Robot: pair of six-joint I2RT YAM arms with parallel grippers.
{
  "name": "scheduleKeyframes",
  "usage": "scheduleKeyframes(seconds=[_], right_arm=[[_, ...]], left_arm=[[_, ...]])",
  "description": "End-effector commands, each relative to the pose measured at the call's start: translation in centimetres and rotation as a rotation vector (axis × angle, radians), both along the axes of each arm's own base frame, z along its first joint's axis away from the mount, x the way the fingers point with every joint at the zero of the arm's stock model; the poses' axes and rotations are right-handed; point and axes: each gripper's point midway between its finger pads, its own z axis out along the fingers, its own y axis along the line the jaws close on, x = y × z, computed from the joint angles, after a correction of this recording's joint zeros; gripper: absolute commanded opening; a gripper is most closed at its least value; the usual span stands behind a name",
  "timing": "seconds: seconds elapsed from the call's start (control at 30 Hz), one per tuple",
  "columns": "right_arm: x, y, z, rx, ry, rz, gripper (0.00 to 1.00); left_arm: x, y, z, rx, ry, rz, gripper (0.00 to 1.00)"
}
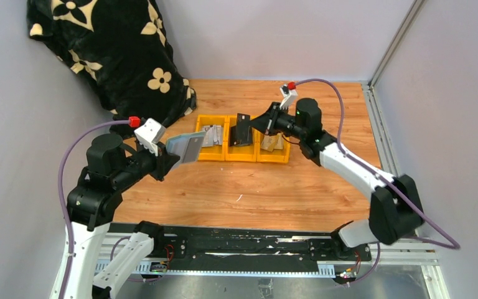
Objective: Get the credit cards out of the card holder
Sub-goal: Place the credit card in the storage box.
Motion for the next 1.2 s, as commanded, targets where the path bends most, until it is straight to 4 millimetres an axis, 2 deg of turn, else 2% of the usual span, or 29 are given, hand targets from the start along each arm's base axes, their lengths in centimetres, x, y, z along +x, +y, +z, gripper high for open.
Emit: scheduleKeyframes(seconds=[0.0, 0.2, 0.37, 0.53, 0.6, 0.67, 0.73, 0.8, 0.9, 0.97, 1.0, 1.07, 1.13, 1.17], right_arm=[[4.5, 0.1, -4.1, -0.163, 0.038, -0.042, 0.0], [9.2, 1.4, -9.6, -0.303, 0.136, -0.066, 0.0], [11.5, 2.1, -13.1, -0.381, 0.187, -0.111, 0.0], [12.5, 3.1, -15.1, -0.439, 0.194, -0.113, 0.0], [12.8, 2.8, -15.8, -0.501, 0.185, -0.14, 0.0], [12.9, 2.3, -15.6, -0.55, 0.16, -0.174, 0.07], [13.1, 1.9, -14.3, -0.568, 0.118, -0.207, 0.21], [13.0, 1.6, -11.8, -0.561, 0.06, -0.238, 0.36], [12.4, 1.1, -7.5, -0.513, -0.017, -0.265, 0.49], [11.0, 0.8, -3.9, -0.457, -0.072, -0.259, 0.56], [9.8, 1.1, -2.0, -0.409, -0.112, -0.229, 0.6], [6.8, 1.5, 3.1, -0.276, -0.221, -0.159, 0.65], [1.1, 2.2, 7.7, -0.104, -0.342, 0.013, 0.71], [-2.0, 2.2, 8.0, -0.033, -0.369, 0.104, 0.73]], left_arm=[[-2.0, -1.4, 1.5, -0.031, -0.028, -0.121, 0.0], [-4.3, -3.0, 2.8, -0.093, -0.013, -0.241, 0.0], [-5.8, -3.6, 3.8, -0.128, -0.024, -0.297, 0.0], [-7.1, -4.1, 5.0, -0.163, -0.038, -0.349, 0.0], [-7.6, -4.4, 5.4, -0.176, -0.04, -0.375, 0.0], [-8.2, -4.6, 5.9, -0.189, -0.047, -0.399, 0.0], [-8.8, -4.8, 6.4, -0.2, -0.054, -0.423, 0.0], [-9.2, -4.9, 6.9, -0.209, -0.063, -0.447, 0.0], [-9.8, -5.1, 7.9, -0.218, -0.083, -0.473, 0.0], [-10.1, -5.2, 8.4, -0.224, -0.101, -0.491, 0.0], [-10.3, -5.3, 8.8, -0.239, -0.099, -0.491, 0.0], [-10.3, -5.4, 9.5, -0.256, -0.112, -0.491, 0.0], [-10.5, -5.4, 10.2, -0.275, -0.126, -0.491, 0.0], [-10.6, -5.5, 10.5, -0.284, -0.132, -0.494, 0.0]])
